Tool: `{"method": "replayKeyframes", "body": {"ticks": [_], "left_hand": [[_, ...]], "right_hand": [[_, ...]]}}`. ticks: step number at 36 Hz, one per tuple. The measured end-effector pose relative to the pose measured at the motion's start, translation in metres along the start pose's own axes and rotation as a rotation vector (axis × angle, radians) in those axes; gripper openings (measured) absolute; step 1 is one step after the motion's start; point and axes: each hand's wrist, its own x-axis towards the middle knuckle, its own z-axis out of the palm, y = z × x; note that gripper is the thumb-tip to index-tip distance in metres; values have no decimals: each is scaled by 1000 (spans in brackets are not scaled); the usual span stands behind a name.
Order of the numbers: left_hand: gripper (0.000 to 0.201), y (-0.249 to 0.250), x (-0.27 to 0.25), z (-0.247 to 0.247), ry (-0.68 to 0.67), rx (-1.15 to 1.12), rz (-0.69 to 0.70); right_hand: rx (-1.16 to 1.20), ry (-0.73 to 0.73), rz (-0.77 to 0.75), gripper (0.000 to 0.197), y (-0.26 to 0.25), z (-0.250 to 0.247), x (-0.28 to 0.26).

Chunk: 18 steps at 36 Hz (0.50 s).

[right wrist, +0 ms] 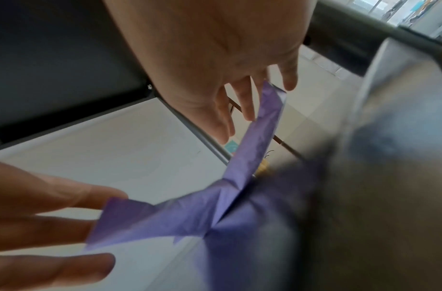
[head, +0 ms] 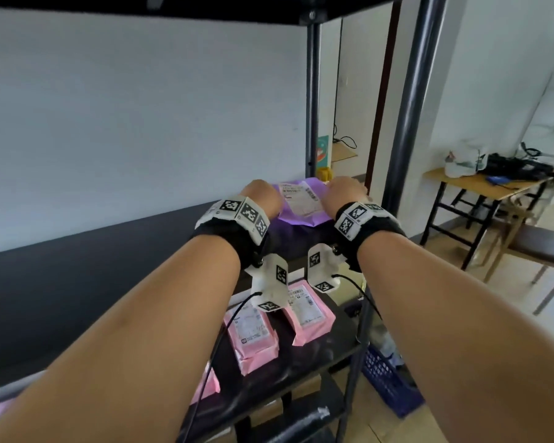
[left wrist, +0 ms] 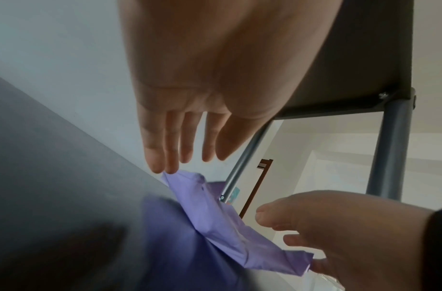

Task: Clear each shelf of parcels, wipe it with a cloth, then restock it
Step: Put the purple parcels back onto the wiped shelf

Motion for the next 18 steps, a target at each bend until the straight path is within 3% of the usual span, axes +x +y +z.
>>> {"method": "replayKeyframes", "body": {"ticks": [2,4,11,18], "left_hand": [[34,-6,3,-6,-25,126,86],[34,-4,-6,-14,53,-1,17],[32,-31,-45,-51,156,118,69],[29,-96,-122,-119,247,172,24]], "right_hand": [[24,21,-33,34,-4,-5,-6],[35,15,-67,33,-11,-10,-13],[124,19,-209,33,-46,-31,-75],[301,3,-333,34,-120,-22,-176]]}}
